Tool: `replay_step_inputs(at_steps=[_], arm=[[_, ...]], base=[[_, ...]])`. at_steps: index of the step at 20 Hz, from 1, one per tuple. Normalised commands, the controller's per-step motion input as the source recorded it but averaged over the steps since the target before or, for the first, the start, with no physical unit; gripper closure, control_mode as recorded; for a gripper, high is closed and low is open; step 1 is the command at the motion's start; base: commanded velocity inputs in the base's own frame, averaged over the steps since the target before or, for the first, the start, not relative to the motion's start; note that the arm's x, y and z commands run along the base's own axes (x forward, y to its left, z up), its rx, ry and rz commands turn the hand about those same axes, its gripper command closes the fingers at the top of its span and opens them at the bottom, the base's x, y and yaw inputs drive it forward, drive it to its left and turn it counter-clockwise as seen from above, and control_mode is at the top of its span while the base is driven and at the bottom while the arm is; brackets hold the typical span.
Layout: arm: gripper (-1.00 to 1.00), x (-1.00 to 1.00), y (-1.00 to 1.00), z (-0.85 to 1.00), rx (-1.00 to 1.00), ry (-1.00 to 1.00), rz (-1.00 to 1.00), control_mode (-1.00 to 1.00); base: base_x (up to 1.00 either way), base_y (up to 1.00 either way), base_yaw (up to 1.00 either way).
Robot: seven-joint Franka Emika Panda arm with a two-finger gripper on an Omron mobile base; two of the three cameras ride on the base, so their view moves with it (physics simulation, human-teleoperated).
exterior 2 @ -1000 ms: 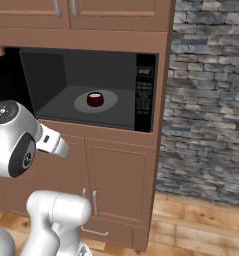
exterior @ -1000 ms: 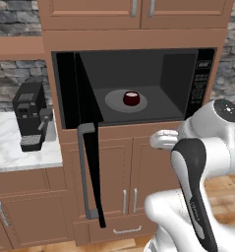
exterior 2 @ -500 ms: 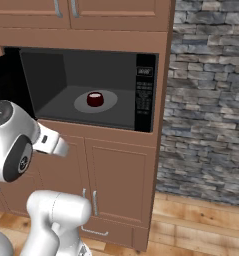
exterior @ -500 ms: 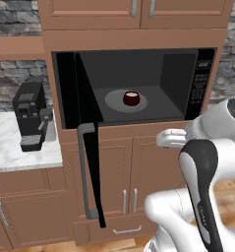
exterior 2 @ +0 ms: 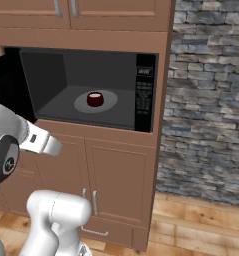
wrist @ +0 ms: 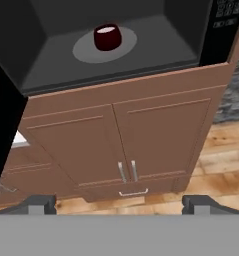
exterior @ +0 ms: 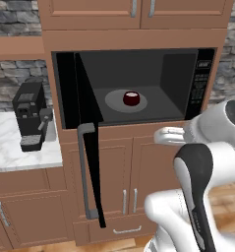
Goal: Pick the mug from the counter and place it inside the microwave. Then close the microwave.
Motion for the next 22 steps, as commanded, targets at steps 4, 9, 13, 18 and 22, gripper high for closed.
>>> replay_step_inputs(at_steps=[4,9,13,18,22], arm=[[-1.00,-0.26,0.30,0.00,-0.12,-0.18,-0.05,-1.00],[-1.00,-0.44,0.09,0.00,-0.12,-0.22,0.00,-1.00],[-1.00,-0.52,0.00,0.00,-0.01,-0.12,0.01,-1.00],[-1.00,-0.63,0.00,0.00,0.00,-0.16,0.01,-1.00],[-1.00,-0.58,0.00,0.00,0.00,-0.22,0.01,-1.00]], base=[[0.00,0.00,0.00],[0.00,0.00,0.00],[0.00,0.00,0.00],[0.00,0.00,0.00],[0.00,0.00,0.00]])
